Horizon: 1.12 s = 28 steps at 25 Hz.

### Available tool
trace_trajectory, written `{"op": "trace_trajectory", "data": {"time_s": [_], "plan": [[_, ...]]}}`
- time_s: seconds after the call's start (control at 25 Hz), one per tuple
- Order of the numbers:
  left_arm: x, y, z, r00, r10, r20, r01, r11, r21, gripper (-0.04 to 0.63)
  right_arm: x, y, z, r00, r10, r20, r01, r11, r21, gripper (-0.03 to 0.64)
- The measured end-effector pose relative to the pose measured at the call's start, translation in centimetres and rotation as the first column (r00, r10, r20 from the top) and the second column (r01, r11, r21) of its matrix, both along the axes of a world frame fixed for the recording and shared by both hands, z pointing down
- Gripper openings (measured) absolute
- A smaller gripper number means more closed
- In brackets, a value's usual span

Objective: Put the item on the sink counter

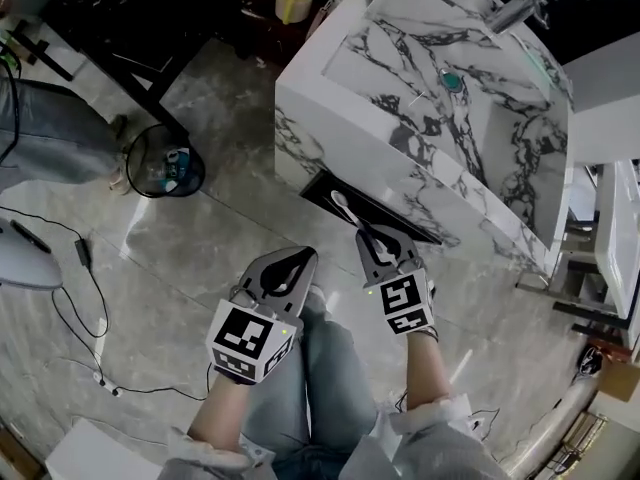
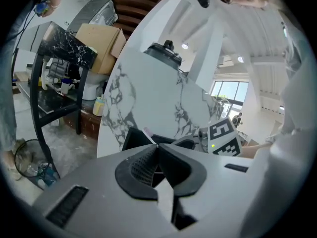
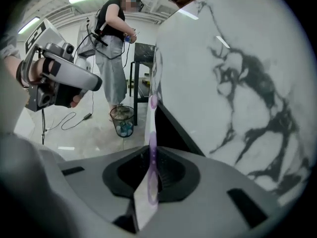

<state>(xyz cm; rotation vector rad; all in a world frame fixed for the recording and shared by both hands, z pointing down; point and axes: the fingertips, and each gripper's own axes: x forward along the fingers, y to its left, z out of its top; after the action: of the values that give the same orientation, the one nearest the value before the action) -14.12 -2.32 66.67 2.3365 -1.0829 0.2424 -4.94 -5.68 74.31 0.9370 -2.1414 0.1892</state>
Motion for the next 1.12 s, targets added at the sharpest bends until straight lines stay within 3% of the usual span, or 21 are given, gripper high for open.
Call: {"op": "trace_trajectory", "data": {"time_s": [0.16,0.32,0.56,1.12], "plan": [[-0.4,-0.3,3.3,1.000,-0.006,0.004,0.006,1.000,-0.008,0.020,0.5,-1.1,3.5,0.998,-0.012,-0.067,0.014,1.000,0.016,0.052],[-0.4,-0.9,5.5,1.000,-0.019,-0.002,0.019,1.000,-0.003,0.020,0.4,-2.3,5.9,0.997,-0.012,-0.077,0.014,1.000,0.023,0.052],[1.1,-2.2,7.9,1.000,-0.024,-0.015,0.024,1.000,0.008,0.020,1.4,-4.2,9.2,0.997,0.059,-0.056,-0.058,0.998,0.023,0.052],[3.7,-3.5,11.3,0.999,-0.036,-0.018,0.035,0.999,-0.032,0.020,3.7,-6.9,14.2,0.971,0.150,-0.188,-0.151,0.989,0.011,0.054]]}}
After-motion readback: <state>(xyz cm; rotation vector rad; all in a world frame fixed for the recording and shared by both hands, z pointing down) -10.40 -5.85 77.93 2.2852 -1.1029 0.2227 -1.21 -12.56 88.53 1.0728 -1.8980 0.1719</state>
